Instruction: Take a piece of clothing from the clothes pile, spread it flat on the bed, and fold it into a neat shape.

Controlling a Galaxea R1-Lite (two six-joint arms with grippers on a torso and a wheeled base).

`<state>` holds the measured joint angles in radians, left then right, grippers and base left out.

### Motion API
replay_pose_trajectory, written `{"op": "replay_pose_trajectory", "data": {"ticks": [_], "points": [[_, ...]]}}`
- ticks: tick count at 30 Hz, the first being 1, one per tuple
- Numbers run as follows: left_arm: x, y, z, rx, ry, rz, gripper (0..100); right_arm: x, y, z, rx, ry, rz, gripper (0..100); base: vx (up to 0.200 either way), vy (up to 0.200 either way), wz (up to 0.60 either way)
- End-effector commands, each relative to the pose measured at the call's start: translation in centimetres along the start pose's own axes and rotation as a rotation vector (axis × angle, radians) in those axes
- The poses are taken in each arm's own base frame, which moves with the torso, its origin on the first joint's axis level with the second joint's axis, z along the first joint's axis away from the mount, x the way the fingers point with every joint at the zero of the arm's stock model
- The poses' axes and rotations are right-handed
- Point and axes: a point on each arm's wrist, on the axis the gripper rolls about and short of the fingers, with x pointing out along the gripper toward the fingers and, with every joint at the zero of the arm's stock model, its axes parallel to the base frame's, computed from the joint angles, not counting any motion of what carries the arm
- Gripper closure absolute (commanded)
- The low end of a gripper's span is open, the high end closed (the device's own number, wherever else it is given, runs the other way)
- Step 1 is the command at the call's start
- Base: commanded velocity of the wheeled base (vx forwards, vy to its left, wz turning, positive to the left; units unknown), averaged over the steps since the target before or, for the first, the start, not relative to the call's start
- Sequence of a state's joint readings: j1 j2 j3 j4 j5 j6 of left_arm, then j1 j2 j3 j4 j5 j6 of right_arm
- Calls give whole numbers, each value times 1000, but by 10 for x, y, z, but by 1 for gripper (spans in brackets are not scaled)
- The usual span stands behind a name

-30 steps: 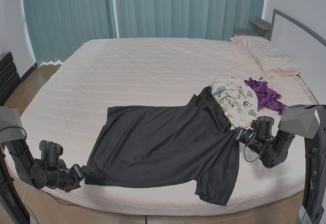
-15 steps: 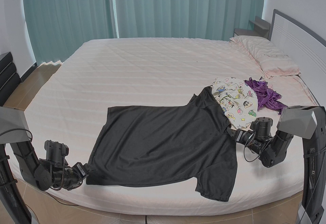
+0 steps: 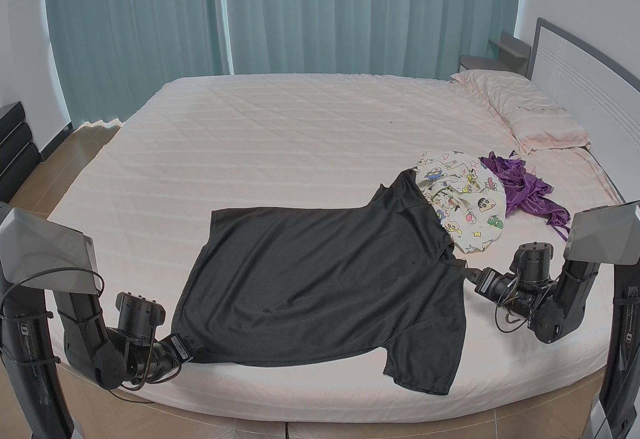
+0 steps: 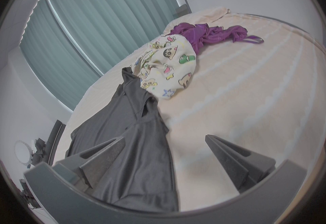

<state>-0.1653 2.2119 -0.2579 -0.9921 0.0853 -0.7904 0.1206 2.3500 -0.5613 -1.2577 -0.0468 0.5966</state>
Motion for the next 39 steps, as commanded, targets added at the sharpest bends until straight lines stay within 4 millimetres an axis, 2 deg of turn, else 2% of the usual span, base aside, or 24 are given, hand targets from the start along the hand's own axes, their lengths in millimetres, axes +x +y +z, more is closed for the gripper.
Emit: {"op": "replay_pose_trajectory", "data": {"ticks": [1, 4, 8, 9, 13, 19, 30, 31, 34, 39], "points": [[5, 0, -3, 7, 11, 10, 0, -23, 10, -16, 28, 52, 23, 0, 0, 0, 0], [11, -5, -3, 18, 7, -1, 0, -34, 17, -35, 13, 108, 44, 0, 0, 0, 0], [15, -8, -1, 18, -2, -7, 0, -39, 21, -42, -3, 134, 51, 0, 0, 0, 0], [16, -10, 2, 9, -16, -14, 100, -50, 25, -56, -35, 188, 58, 0, 0, 0, 0], [14, -9, 1, -26, -18, -12, 100, -58, 22, -64, -43, 228, 45, 0, 0, 0, 0], [0, -9, 10, -68, -55, -36, 100, -55, 16, -70, -56, 252, 23, 0, 0, 0, 0], [-4, -8, 16, -114, -79, -58, 100, -26, 16, -80, -91, 256, 18, 0, 0, 0, 0], [-4, -8, 17, -119, -84, -64, 100, -23, 17, -80, -96, 258, 17, 100, 0, 0, 0], [-3, -7, 16, -120, -85, -63, 100, -20, 18, -80, -107, 266, 10, 100, 0, 0, 0], [-4, -6, 15, -120, -80, -62, 100, -3, 17, -60, -112, 181, -25, 100, 0, 0, 0]]}}
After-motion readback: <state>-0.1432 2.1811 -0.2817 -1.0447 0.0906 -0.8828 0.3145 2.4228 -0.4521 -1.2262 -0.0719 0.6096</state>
